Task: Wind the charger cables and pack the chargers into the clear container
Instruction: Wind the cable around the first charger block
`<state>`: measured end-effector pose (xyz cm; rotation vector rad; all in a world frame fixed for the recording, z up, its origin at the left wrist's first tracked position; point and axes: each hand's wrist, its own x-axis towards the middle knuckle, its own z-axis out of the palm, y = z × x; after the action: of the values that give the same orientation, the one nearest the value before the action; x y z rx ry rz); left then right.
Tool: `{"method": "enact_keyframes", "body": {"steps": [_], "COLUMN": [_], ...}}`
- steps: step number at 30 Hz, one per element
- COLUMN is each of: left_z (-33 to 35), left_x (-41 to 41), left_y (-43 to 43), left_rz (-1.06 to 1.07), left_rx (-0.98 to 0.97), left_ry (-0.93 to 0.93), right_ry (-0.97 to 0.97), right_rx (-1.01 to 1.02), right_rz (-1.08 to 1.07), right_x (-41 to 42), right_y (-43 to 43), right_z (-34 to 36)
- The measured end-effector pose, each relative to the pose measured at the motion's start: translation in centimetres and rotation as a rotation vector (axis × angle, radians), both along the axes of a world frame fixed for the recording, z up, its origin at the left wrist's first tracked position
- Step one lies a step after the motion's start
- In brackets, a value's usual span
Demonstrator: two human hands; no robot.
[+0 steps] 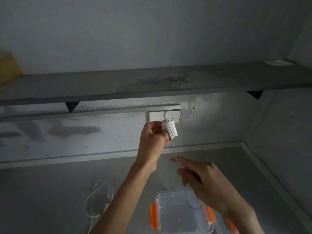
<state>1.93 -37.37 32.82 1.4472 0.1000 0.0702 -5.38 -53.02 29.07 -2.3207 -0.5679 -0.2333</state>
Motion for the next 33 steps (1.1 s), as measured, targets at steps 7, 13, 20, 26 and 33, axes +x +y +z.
{"method": "enact_keyframes", "body": {"steps": [7, 13, 20, 26, 33], "left_z": [-2.2, 0.0, 1.9, 1.0, -0.7], "left_x": [-2.6, -5.5, -5.6, -3.6, -1.2], "left_y": [-1.8, -2.1, -0.4, -1.0, -0.1], "left_rz": [-0.202, -0.381, -0.358, -0.131, -0.008], "left_rx": [0.160, 0.425, 0.334, 0.007, 0.018], "left_ry": [-0.015, -0.223, -0.248, -0.053, 0.018], "right_ry": [-0.507, -0.661, -0.066, -0.008, -0.118], "right_rx": [-0.367, -0.142, 0.281, 0.320, 0.083], "right_rz": [-0.111, -0.004, 0.071, -0.161, -0.139], "right_x": [1.4, 4.7, 6.6, 2.9, -1.8], "right_y": [-4.0, -5.5, -3.6, 0.5, 0.1], "right_z": [6.8, 9.4, 4.1, -2.3, -0.7]}}
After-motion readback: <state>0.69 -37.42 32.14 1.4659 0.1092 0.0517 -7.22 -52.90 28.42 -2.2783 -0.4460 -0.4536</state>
